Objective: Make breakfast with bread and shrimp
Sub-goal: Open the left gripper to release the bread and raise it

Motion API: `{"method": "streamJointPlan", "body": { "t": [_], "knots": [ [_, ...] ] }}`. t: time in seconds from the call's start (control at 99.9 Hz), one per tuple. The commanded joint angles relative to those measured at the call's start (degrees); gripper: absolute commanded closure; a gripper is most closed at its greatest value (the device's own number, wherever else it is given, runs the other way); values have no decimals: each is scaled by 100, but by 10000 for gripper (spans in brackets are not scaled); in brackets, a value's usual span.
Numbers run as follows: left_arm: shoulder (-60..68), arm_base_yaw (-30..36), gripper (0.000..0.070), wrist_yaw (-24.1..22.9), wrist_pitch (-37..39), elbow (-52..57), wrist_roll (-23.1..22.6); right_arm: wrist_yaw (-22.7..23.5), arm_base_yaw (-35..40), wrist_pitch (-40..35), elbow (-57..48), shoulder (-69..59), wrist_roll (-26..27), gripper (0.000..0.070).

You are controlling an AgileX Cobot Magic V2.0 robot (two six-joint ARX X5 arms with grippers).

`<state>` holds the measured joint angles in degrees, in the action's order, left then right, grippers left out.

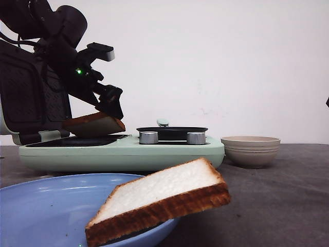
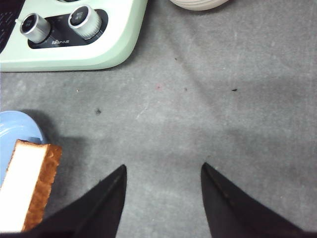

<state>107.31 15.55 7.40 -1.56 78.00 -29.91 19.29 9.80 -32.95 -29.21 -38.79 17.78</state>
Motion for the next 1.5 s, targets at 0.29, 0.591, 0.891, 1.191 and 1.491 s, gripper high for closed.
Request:
{"method": "streamJointPlan", "body": {
  "t": [0.29,0.591,0.891,1.191,1.491],
  "knots": [
    [109,28,0,13,72,153,767,-22,13,26,-81,-44,-87,408],
    [-636,17,0,15,-79,345,1565,-17,13,28,-81,-44,-87,408],
    [-1978,-31,0,70,-890,345,2240,24,13,28,-81,-44,-85,408],
    [-2918,-269,0,361,-1991,293,2970,195,13,28,-81,-44,-83,408],
    [-4035,-494,0,776,-1235,-1121,3659,546,20,17,-81,-46,-42,408]
  ]
}}
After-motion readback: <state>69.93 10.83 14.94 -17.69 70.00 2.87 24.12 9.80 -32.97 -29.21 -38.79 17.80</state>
